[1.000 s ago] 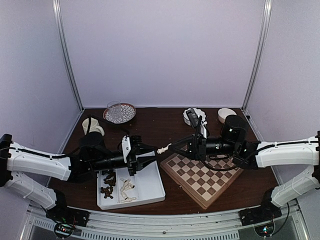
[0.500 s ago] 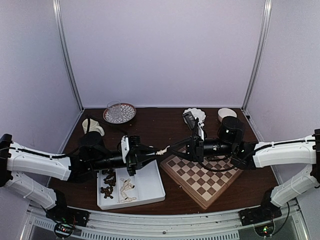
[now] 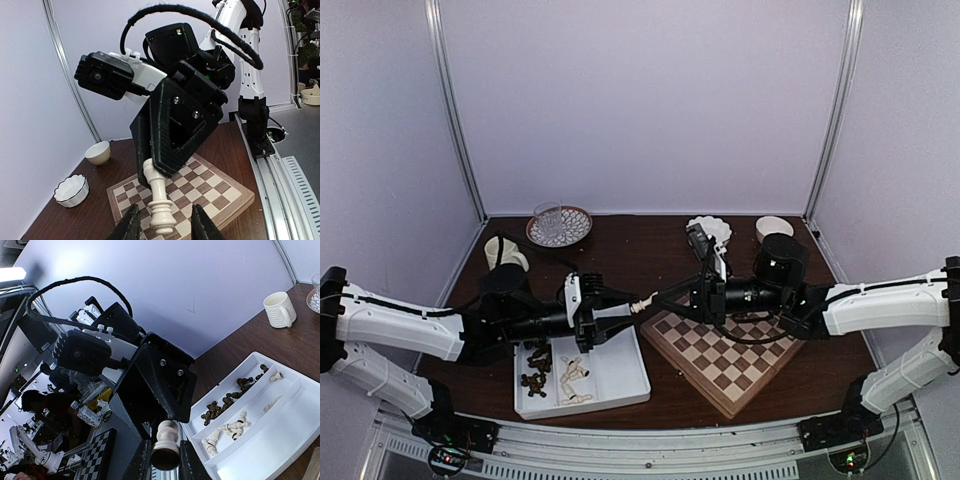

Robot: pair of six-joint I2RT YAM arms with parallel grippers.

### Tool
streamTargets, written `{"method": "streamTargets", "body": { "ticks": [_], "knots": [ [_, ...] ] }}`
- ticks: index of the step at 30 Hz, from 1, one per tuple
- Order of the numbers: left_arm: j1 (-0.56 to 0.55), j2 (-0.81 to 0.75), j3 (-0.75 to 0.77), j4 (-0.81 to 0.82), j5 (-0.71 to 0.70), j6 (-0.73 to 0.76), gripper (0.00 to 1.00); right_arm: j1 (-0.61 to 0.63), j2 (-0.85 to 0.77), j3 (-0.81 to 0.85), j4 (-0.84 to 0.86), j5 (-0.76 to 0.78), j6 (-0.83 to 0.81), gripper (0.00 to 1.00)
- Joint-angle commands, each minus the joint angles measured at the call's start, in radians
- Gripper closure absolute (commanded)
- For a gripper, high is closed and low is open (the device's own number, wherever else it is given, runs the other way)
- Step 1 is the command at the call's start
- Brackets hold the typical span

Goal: Set up the chess pieces on the board
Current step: Pass from the right arm to the left

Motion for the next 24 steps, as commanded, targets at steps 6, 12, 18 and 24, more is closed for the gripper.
{"method": "streamTargets", "body": {
  "ticks": [6,12,18,24],
  "knots": [
    [-0.006,0.014,0.012,0.045,-0.011,0.016,0.83,0.005,-0.001,0.005,0.049,-0.020,0.006,0.90],
    [-0.005,0.005,0.007,0.044,-0.022,0.013,0.97,0.005,-0.002,0.005,0.038,-0.010,0.001,0.77],
    [-0.004,-0.022,0.020,-0.059,-0.100,-0.008,0.99,0.003,-0.105,0.010,-0.172,0.104,-0.154,0.45],
    [-0.004,-0.064,0.089,-0.304,-0.130,-0.070,0.95,0.007,-0.344,-0.009,-0.437,0.403,-0.386,0.39]
  ]
}}
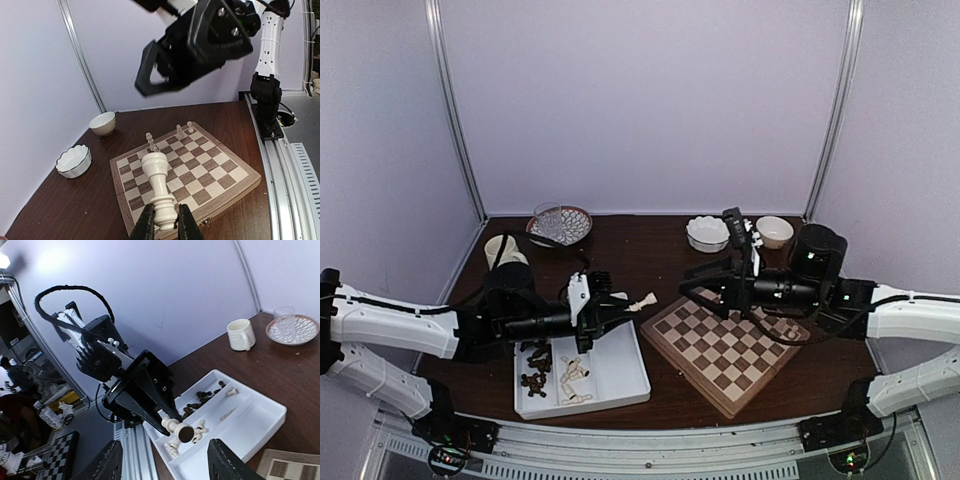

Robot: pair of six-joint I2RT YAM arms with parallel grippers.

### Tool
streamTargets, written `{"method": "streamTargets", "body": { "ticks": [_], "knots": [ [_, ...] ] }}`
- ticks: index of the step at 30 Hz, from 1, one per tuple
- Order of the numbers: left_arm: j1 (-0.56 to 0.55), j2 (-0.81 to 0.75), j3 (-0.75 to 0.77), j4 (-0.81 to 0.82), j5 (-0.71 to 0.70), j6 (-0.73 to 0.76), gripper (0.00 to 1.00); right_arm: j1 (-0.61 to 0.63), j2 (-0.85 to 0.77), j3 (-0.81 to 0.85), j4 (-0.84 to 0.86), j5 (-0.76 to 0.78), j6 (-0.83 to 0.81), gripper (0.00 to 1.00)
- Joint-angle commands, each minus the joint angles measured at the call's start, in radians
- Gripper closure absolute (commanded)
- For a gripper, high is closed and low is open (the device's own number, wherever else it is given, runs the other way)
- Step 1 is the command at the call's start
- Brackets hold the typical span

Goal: Set up the chess pieces on the board
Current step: Pass from the left arm to the right

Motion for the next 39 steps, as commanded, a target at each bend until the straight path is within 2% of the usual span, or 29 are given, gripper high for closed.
{"method": "streamTargets", "body": {
  "ticks": [1,4,7,11,13,17,19,21,26,32,36,39],
  "knots": [
    [-0.002,-0.040,0.099,-0.224,-0.043,-0.061,0.95,0.007,-0.181,-0.008,-0.212,0.282,-0.217,0.38],
    [-0.002,-0.017,0.167,-0.373,-0.046,-0.079,0.94,0.011,-0.255,0.002,-0.305,0.446,-0.264,0.33],
    [-0.002,0.012,0.201,-0.441,-0.046,-0.088,0.94,0.011,-0.273,0.003,-0.346,0.571,-0.267,0.28],
    [-0.001,0.043,0.223,-0.467,-0.053,-0.101,0.93,0.011,-0.287,-0.087,-0.242,0.596,-0.314,0.22],
    [-0.001,0.071,0.250,-0.504,-0.053,-0.108,0.93,0.011,-0.286,-0.115,-0.211,0.560,-0.367,0.21],
    [0.000,0.142,0.310,-0.565,-0.047,-0.132,0.94,0.014,-0.218,-0.081,-0.257,0.419,-0.442,0.27],
    [0.002,0.173,0.343,-0.598,-0.031,-0.168,0.94,0.026,-0.169,-0.062,-0.279,0.401,-0.465,0.28],
    [0.004,0.201,0.383,-0.664,-0.032,-0.192,0.95,0.048,-0.123,-0.061,-0.270,0.425,-0.512,0.29],
    [0.020,0.214,0.398,-0.684,0.015,-0.237,0.95,0.128,-0.084,-0.067,-0.258,0.540,-0.625,0.33],
    [0.055,0.232,0.423,-0.714,0.129,-0.291,0.95,0.184,-0.090,-0.125,-0.168,0.527,-0.715,0.34],
    [0.084,0.251,0.443,-0.725,0.212,-0.347,0.95,0.204,-0.059,-0.109,-0.186,0.537,-0.746,0.36],
    [0.094,0.279,0.477,-0.780,0.246,-0.360,0.95,0.244,-0.018,-0.085,-0.212,0.602,-0.784,0.36]
  ]
}}
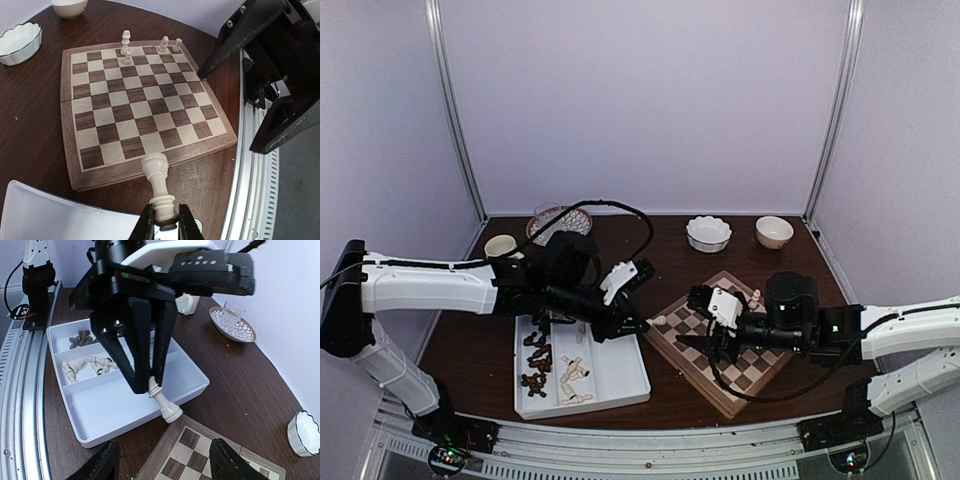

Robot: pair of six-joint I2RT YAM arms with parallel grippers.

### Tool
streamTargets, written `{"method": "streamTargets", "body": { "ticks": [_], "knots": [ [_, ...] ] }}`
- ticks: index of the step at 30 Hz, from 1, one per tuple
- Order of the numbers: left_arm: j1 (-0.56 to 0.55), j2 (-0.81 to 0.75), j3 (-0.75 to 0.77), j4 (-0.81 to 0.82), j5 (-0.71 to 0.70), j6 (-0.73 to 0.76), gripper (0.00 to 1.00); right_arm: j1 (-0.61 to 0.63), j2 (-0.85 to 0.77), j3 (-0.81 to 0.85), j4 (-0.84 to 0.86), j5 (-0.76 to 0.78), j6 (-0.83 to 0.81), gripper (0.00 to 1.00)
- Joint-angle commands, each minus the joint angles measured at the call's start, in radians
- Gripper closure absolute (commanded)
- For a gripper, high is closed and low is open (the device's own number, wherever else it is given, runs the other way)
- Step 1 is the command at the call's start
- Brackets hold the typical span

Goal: Set up the chess pieces on the board
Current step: Pass from the left arm to the right

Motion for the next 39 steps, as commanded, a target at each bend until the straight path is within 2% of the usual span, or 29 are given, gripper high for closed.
{"method": "streamTargets", "body": {
  "ticks": [1,9,16,25,39],
  "knots": [
    [0.016,0.044,0.072,-0.060,0.100,-0.054,0.95,0.058,0.058,0.032,-0.012,0.108,-0.079,0.36],
    [0.015,0.134,0.151,-0.140,0.189,-0.066,0.94,0.136,0.178,0.100,-0.055,0.311,-0.134,0.40],
    [0.016,0.160,0.166,-0.150,0.206,-0.070,0.95,0.148,0.254,0.152,-0.101,0.342,-0.137,0.51],
    [0.016,0.179,0.178,-0.166,0.213,-0.066,0.94,0.175,0.346,0.207,-0.141,0.375,-0.150,0.54],
    [0.015,0.192,0.185,-0.172,0.229,-0.065,0.93,0.180,0.400,0.234,-0.154,0.400,-0.143,0.92]
  ]
}}
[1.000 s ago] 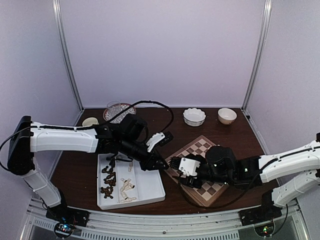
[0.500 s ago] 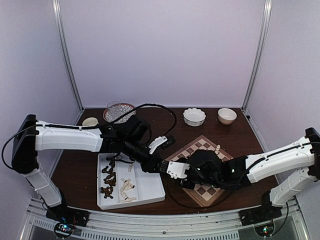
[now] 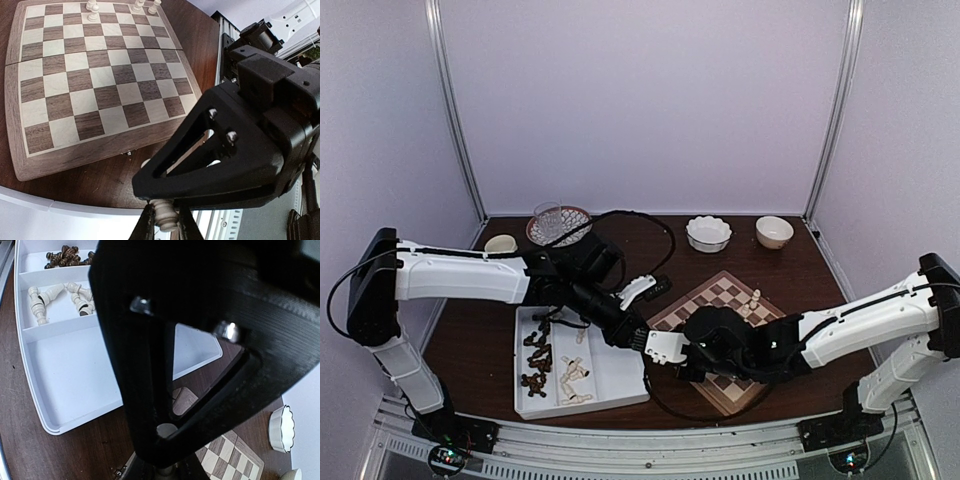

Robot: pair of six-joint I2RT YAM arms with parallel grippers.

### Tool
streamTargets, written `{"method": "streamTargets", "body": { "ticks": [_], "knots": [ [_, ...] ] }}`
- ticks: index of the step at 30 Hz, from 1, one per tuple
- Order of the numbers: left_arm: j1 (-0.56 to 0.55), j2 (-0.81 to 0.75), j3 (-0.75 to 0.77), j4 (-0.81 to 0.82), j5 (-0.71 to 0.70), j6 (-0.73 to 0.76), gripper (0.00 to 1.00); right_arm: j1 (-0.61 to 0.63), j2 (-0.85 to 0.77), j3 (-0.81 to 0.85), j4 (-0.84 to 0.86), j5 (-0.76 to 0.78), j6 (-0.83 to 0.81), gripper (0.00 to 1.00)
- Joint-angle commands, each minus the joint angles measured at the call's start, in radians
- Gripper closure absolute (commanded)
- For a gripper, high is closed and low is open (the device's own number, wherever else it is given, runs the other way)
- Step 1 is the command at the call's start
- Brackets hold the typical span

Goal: Set up the chess pieces on the board
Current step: Pass from the left arm to the right, then place the king on the chessboard.

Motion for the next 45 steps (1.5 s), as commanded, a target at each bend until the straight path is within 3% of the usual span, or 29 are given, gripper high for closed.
{"method": "streamTargets", "body": {
  "ticks": [1,4,7,12,19,25,29,35,40,45],
  "knots": [
    [0.003,0.010,0.025,0.008,0.013,-0.002,0.93,0.006,0.016,0.030,-0.013,0.036,0.013,0.93],
    [0.002,0.008,0.024,0.008,0.009,0.000,0.91,0.006,0.027,0.039,-0.021,0.046,0.018,1.00],
    [0.003,0.001,0.015,0.021,0.000,-0.001,0.86,0.006,0.028,0.034,-0.011,0.061,0.032,1.00],
    [0.010,-0.091,-0.086,0.155,-0.063,-0.039,0.67,-0.015,-0.011,-0.017,0.065,0.071,0.080,1.00],
    [0.049,-0.323,-0.314,0.420,-0.173,-0.093,0.46,-0.133,-0.056,-0.083,0.163,-0.061,0.228,1.00],
    [0.050,-0.490,-0.480,0.571,-0.364,-0.077,0.46,-0.261,0.010,-0.127,0.321,-0.196,0.447,1.00],
    [0.050,-0.548,-0.538,0.618,-0.420,-0.049,0.46,-0.326,0.081,-0.156,0.440,-0.258,0.564,1.00],
    [0.050,-0.556,-0.559,0.638,-0.446,-0.041,0.47,-0.336,0.166,-0.135,0.448,-0.237,0.593,1.00],
    [0.050,-0.540,-0.556,0.638,-0.450,-0.043,0.47,-0.340,0.181,-0.138,0.440,-0.234,0.595,0.87],
    [0.051,-0.539,-0.553,0.634,-0.449,-0.041,0.47,-0.346,0.190,-0.141,0.438,-0.242,0.601,0.85]
  ]
}}
